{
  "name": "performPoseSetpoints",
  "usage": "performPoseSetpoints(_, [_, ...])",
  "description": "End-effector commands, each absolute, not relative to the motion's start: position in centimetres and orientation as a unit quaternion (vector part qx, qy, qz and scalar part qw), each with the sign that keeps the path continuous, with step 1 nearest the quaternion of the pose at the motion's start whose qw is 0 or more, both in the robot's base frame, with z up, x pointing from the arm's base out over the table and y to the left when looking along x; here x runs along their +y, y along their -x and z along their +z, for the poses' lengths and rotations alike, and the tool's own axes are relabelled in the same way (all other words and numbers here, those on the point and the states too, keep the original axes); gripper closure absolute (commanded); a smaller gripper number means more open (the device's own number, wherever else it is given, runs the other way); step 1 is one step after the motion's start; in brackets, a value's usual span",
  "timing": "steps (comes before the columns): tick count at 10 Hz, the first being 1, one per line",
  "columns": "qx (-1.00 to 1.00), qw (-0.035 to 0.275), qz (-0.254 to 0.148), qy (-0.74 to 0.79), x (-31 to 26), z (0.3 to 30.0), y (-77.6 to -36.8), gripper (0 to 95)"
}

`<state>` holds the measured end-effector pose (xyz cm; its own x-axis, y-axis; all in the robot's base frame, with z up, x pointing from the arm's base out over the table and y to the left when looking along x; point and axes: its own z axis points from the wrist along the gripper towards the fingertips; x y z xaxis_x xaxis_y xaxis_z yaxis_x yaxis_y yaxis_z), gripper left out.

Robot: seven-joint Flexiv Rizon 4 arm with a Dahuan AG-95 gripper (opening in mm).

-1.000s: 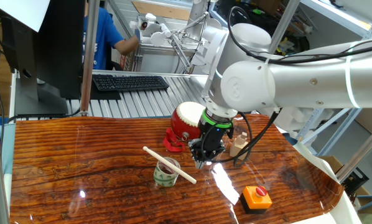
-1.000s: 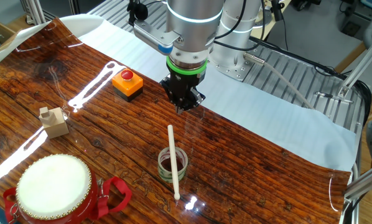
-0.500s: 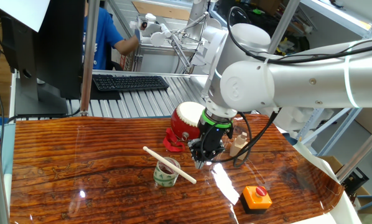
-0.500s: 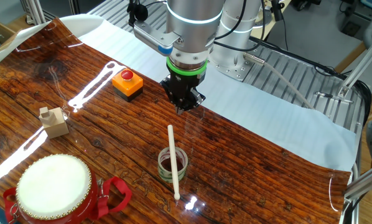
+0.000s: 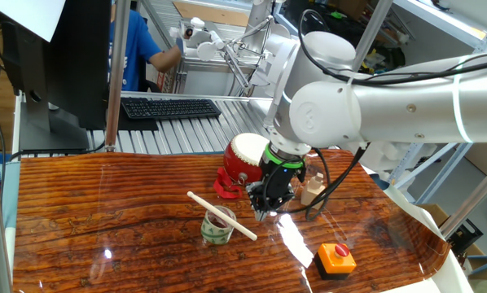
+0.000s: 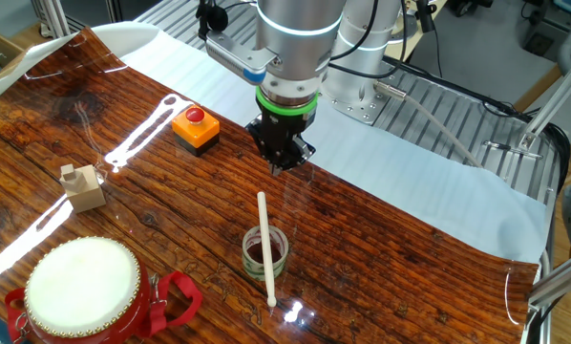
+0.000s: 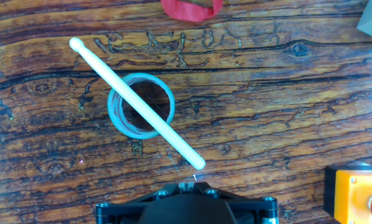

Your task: Play the drum

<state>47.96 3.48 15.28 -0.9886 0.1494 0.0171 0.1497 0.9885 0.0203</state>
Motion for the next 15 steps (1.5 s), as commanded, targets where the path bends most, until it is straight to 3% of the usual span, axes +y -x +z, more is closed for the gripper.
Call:
performPoseSetpoints(1, [-0.997,0.007,-0.007,0.073,3.5,15.3,-47.9,95.0])
performPoseSetpoints(8, [-1.0,-0.007,0.003,0.006,3.6,15.1,-48.3,95.0])
performPoseSetpoints(15, [-0.997,-0.019,0.021,-0.065,3.9,12.9,-51.8,95.0])
